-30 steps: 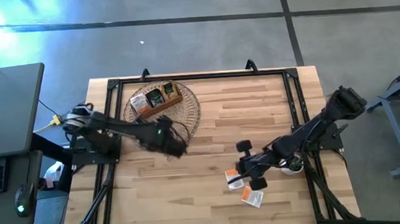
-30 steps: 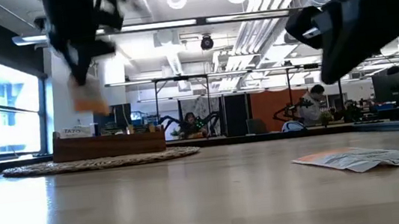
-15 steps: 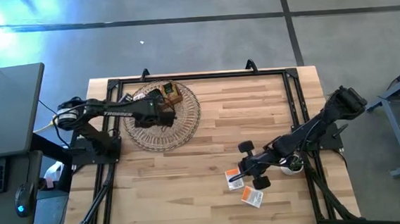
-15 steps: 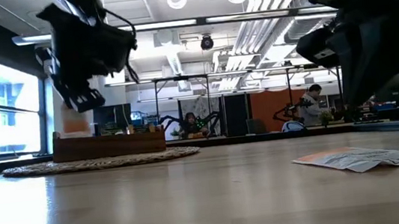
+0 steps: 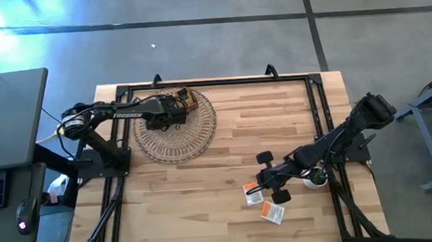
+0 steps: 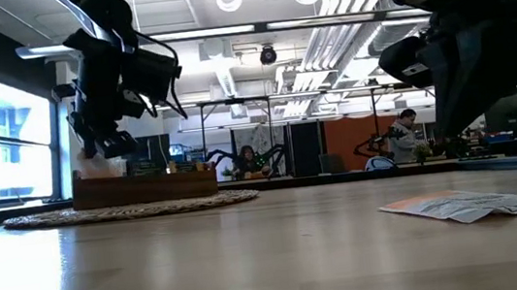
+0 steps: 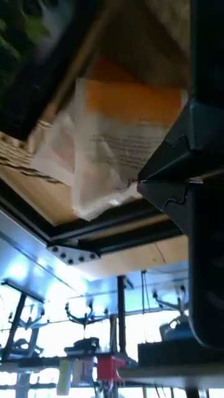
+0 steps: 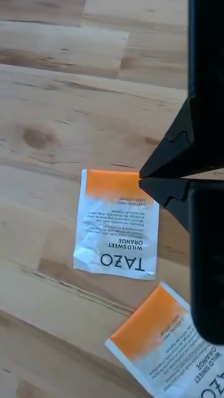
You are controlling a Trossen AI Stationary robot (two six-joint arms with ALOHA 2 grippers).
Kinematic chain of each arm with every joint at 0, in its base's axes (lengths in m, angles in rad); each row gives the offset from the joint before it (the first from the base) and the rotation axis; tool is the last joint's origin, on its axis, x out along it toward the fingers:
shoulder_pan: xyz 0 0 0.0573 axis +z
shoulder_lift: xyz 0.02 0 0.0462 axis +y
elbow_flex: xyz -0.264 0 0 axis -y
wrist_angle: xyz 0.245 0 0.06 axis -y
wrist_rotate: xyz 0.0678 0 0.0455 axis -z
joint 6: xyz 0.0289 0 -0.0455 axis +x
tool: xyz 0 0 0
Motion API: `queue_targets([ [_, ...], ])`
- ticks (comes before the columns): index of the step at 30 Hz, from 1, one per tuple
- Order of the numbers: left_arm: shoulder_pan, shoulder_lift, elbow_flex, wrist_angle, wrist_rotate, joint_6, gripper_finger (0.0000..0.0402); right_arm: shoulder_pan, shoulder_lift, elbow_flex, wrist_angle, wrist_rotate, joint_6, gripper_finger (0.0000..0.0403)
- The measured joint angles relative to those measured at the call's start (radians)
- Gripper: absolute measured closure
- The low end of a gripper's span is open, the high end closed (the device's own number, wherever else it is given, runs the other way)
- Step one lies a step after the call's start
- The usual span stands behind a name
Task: Pick & Place Tea
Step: Put the orange tea bag into the left section of the wooden organizer
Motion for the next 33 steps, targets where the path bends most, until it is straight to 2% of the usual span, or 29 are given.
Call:
queue_targets([
  [4,-0.003,0.000,0.000,-0.068,0.004,0.000,0.0376,0.000,0.000,0.000,0.002,0.000,-0.015,0.0392],
  [10,-0.002,0.000,0.000,-0.078,-0.001,0.008,0.0311,0.000,0.000,0.000,0.002,0.000,-0.015,0.0398],
  [17,-0.002,0.000,0.000,0.080,-0.020,0.088,0.0260,0.000,0.000,0.000,0.003,0.000,-0.015,0.0398],
  [20,-0.002,0.000,0.002,0.163,-0.025,0.087,0.0257,0.000,-0.001,0.000,0.012,0.000,-0.015,0.0392],
  [21,-0.002,0.000,0.009,0.184,0.002,0.086,0.0257,0.000,-0.001,0.000,0.019,0.000,-0.017,0.0392],
  [26,-0.038,0.000,0.077,0.265,0.272,0.070,0.0270,0.000,-0.001,0.000,0.084,0.021,-0.060,0.0395],
  [28,-0.088,0.000,0.107,0.319,0.342,0.052,0.0282,0.000,-0.001,0.000,0.106,0.032,-0.059,0.0395],
  [30,-0.159,0.000,0.131,0.393,0.358,0.071,0.0296,0.000,-0.001,0.000,0.108,0.020,-0.054,0.0390],
  [33,-0.292,-0.017,0.160,0.546,0.304,0.094,0.0319,0.001,-0.001,0.000,0.107,-0.042,-0.051,0.0372],
])
